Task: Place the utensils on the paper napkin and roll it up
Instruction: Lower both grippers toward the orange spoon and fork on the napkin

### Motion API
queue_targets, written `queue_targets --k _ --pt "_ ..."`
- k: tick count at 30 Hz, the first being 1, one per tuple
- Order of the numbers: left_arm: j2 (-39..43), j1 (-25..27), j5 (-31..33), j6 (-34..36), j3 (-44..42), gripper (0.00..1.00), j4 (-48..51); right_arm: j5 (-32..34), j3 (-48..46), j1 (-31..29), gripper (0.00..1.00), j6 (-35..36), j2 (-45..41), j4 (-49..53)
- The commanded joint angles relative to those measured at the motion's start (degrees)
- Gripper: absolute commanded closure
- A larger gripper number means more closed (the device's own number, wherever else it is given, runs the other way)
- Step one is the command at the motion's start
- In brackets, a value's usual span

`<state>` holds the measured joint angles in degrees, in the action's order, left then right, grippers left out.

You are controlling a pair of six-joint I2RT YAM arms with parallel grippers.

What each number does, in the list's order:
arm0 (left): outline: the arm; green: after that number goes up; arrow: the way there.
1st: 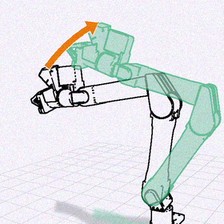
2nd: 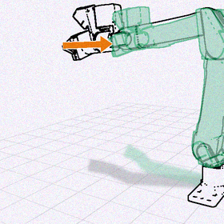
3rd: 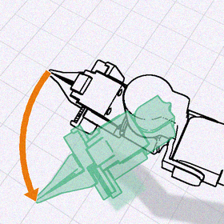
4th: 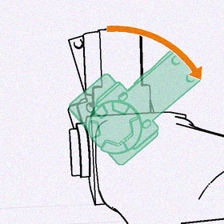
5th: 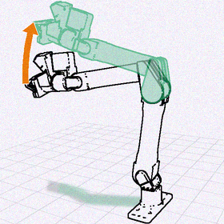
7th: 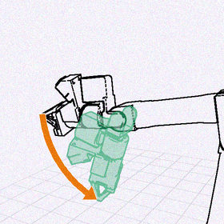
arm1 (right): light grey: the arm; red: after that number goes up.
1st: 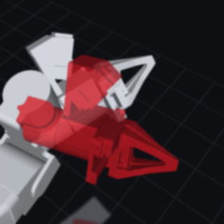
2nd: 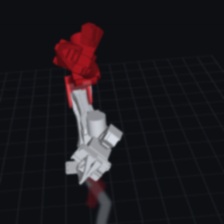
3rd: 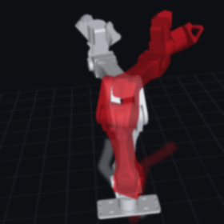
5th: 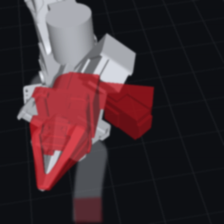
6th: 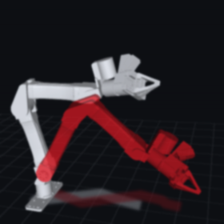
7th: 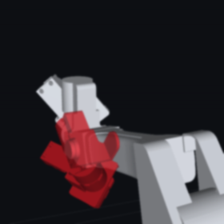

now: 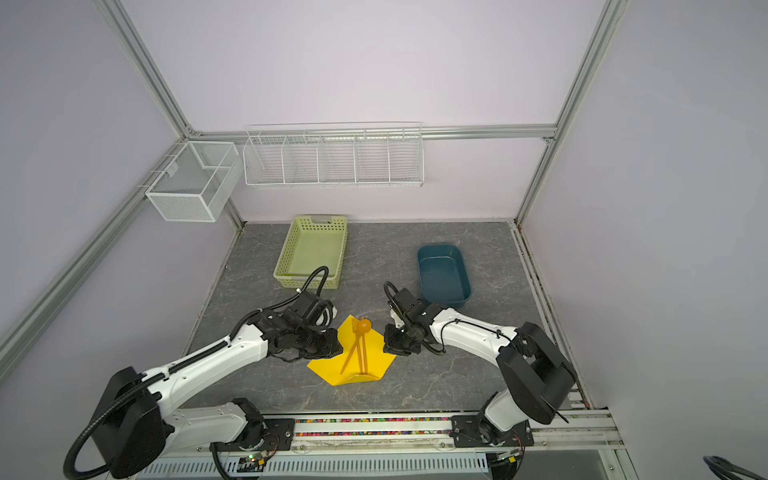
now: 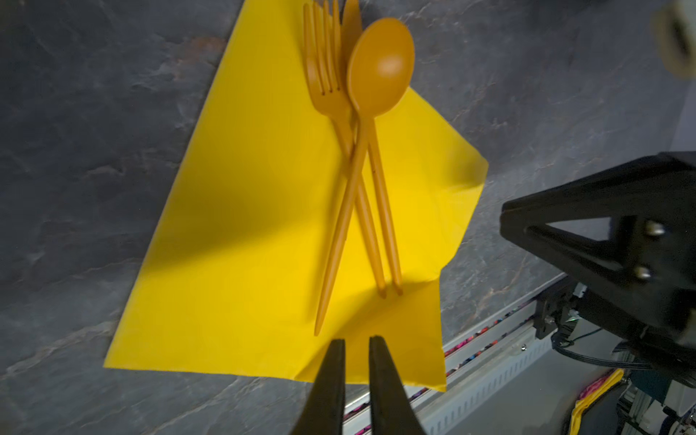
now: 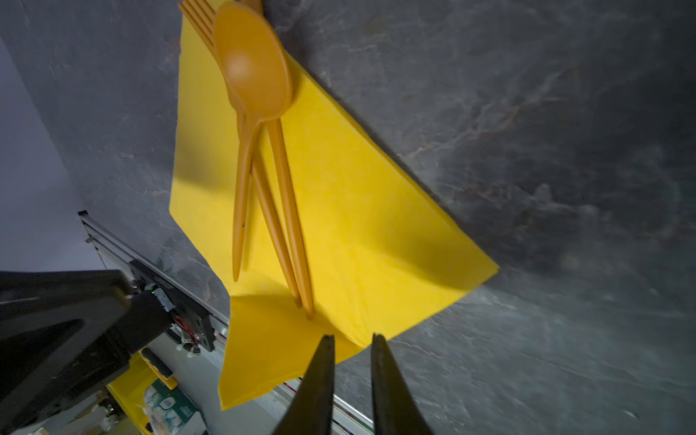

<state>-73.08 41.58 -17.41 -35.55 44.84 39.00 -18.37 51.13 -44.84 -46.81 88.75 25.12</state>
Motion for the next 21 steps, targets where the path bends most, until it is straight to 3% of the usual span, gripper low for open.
queue_targets --k 1,8,21 --pt "-6.11 -0.45 -0.38 -0.78 1.68 0.89 -1.80 -4.12 4.34 -1.09 0.86 0.65 3.94 -4.76" --pt "-12.18 -0.71 0.47 0.35 1.78 0.97 -2.33 -6.32 10.27 -3.58 0.93 -0.16 12.50 -7.06" --pt "-15.34 -1.15 -1.70 0.30 -0.78 0.99 -4.79 -7.56 12.22 -5.46 0.93 -2.50 19.48 -10.75"
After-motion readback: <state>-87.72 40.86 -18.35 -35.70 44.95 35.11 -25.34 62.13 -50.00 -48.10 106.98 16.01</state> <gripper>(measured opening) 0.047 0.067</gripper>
